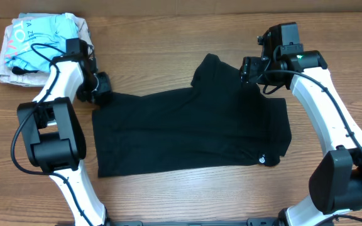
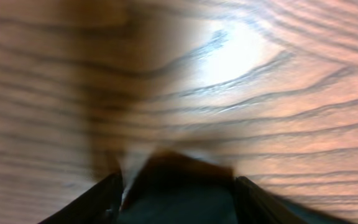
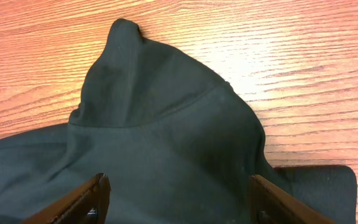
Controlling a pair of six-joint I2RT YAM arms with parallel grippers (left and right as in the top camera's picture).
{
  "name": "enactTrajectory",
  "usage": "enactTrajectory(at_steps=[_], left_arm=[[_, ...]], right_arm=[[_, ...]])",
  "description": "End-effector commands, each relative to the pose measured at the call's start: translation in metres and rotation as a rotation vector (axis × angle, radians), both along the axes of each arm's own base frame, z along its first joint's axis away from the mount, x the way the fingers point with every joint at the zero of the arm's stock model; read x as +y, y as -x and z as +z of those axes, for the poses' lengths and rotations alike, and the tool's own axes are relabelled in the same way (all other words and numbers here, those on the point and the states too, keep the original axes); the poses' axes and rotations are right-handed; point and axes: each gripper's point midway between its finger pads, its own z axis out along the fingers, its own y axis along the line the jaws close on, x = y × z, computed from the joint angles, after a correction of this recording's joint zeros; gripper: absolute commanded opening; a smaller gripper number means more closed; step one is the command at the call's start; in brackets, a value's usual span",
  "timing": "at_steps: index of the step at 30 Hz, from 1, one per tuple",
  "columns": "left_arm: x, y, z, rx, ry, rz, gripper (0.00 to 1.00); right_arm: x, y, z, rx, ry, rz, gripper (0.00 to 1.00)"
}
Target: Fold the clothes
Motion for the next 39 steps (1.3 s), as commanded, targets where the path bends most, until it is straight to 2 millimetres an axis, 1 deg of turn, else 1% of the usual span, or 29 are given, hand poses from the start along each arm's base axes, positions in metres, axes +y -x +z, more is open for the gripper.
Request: enactTrajectory(at_steps=[1, 3, 5, 7, 10, 11, 13, 14, 18, 21, 24, 27, 28, 31, 35, 39], left_arm=[[-0.020, 0.010, -0.018, 0.037, 0.029, -0.049, 0.58], [-0.025, 0.010, -0.018, 0.039, 0.028, -0.060, 0.51], [-0.029, 0.011, -0.019, 0.044, 0.022, -0.070, 0.40], [-0.031, 0.012, -0.019, 0.047, 0.020, -0.074, 0.24], [-0.031, 0.014, -0.019, 0.055, 0.018, -0.073, 0.04], [-0.029, 0.015, -0.020, 0.060, 0.013, -0.067, 0.04], [-0.026, 0.017, -0.020, 0.072, -0.001, -0.048, 0.04], [-0.025, 0.018, -0.020, 0.076, -0.003, -0.045, 0.04], [-0.025, 0.021, -0.021, 0.085, -0.001, -0.044, 0.04], [-0.026, 0.021, -0.021, 0.088, -0.001, -0.044, 0.04], [-0.027, 0.022, -0.021, 0.089, -0.001, -0.047, 0.04], [-0.027, 0.021, -0.021, 0.089, -0.001, -0.048, 0.04], [-0.027, 0.022, -0.021, 0.089, -0.001, -0.048, 0.04], [-0.027, 0.022, -0.021, 0.091, -0.001, -0.048, 0.04], [-0.027, 0.022, -0.021, 0.090, -0.001, -0.048, 0.04], [-0.027, 0.022, -0.021, 0.091, -0.001, -0.048, 0.04]], right_arm=[[-0.002, -0.005, 0.010, -0.034, 0.004, -0.006, 0.74], [-0.002, -0.005, 0.010, -0.035, 0.003, -0.006, 0.73], [-0.001, -0.006, 0.010, -0.037, 0.003, -0.005, 0.73], [-0.001, -0.007, 0.011, -0.041, 0.003, -0.006, 0.73], [-0.001, -0.010, 0.012, -0.054, 0.000, -0.005, 0.66], [-0.001, -0.011, 0.013, -0.061, 0.000, -0.005, 0.63], [0.001, -0.015, 0.015, -0.079, -0.002, -0.003, 0.54], [0.001, -0.018, 0.016, -0.091, -0.003, -0.002, 0.52], [0.005, -0.031, 0.017, -0.137, -0.015, 0.010, 0.52], [0.011, -0.046, 0.009, -0.172, -0.017, 0.040, 0.52], [0.024, -0.065, -0.003, -0.221, -0.003, 0.092, 0.52], [0.042, -0.083, -0.024, -0.268, 0.027, 0.177, 0.53], [0.048, -0.088, -0.032, -0.279, 0.038, 0.202, 0.56], [0.064, -0.098, -0.058, -0.292, 0.055, 0.251, 0.63], [0.076, -0.106, -0.093, -0.286, 0.071, 0.276, 0.67], [0.079, -0.111, -0.120, -0.275, 0.078, 0.288, 0.67]])
